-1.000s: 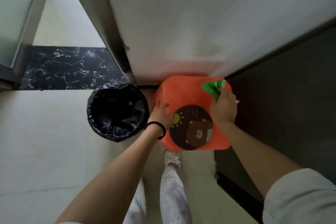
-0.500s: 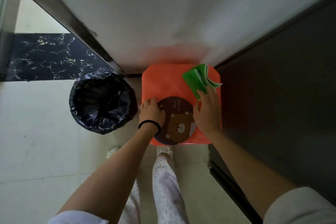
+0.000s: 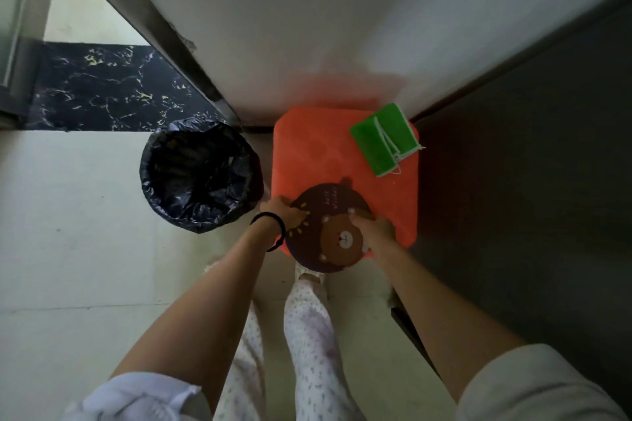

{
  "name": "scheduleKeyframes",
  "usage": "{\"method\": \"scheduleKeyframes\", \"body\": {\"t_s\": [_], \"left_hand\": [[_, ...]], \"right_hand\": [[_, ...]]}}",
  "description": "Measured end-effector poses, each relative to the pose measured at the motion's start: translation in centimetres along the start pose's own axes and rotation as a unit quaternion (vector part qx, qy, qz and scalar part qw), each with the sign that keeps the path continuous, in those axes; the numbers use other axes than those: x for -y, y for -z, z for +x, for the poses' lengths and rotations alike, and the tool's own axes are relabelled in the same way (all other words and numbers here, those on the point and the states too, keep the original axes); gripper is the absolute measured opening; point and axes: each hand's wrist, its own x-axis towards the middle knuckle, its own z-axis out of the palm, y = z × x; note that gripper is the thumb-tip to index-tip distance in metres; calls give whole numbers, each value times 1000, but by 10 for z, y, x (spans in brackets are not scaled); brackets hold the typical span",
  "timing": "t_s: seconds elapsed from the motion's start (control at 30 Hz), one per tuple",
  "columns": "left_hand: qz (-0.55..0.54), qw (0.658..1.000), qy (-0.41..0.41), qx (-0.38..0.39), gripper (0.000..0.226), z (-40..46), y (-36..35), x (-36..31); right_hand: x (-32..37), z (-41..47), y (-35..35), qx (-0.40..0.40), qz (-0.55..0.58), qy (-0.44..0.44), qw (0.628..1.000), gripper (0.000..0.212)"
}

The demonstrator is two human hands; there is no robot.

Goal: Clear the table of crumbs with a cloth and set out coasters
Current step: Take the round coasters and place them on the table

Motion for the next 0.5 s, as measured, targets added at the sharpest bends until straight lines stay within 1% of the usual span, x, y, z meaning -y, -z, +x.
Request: {"method": "scheduleKeyframes", "body": {"t_s": [0.03, 0.1, 0.13, 0.2, 0.23, 0.3, 0.37, 0.4, 0.43, 0.47, 0.5], "left_hand": [[9, 1000, 1, -4, 46, -5, -2, 0], [-27, 1000, -6, -4, 49, -11, -6, 3], [-63, 998, -7, 4, 43, -16, -6, 5], [-118, 993, -10, 5, 18, -31, 0, 13], [-150, 989, -2, 3, 11, -39, 4, 18], [-230, 973, 9, -9, 17, -56, 19, 32], [-340, 940, 13, -6, 14, -86, 45, 46], [-391, 920, 9, 9, 26, -95, 55, 50], [-436, 900, -3, 18, 27, -110, 71, 58], [-472, 881, -16, 18, 20, -132, 91, 67], [-489, 871, -25, 35, 18, -143, 103, 74]], "right_hand": [[-1, -5, 0, 11, -5, -4, 1000, 48], [-8, -13, 1, 23, 7, -1, 1000, 41], [-11, -19, 3, 31, 16, 8, 999, 40], [-13, -37, 5, 43, 32, 40, 998, 38], [-11, -46, 6, 43, 38, 57, 997, 36], [-1, -65, 8, 44, 21, 90, 995, 38], [20, -94, 0, 72, -26, 142, 987, 42], [29, -103, -4, 84, -45, 165, 982, 42], [39, -118, -13, 106, -65, 188, 974, 41], [49, -142, -24, 137, -95, 211, 963, 40], [55, -155, -32, 158, -114, 228, 954, 39]]}}
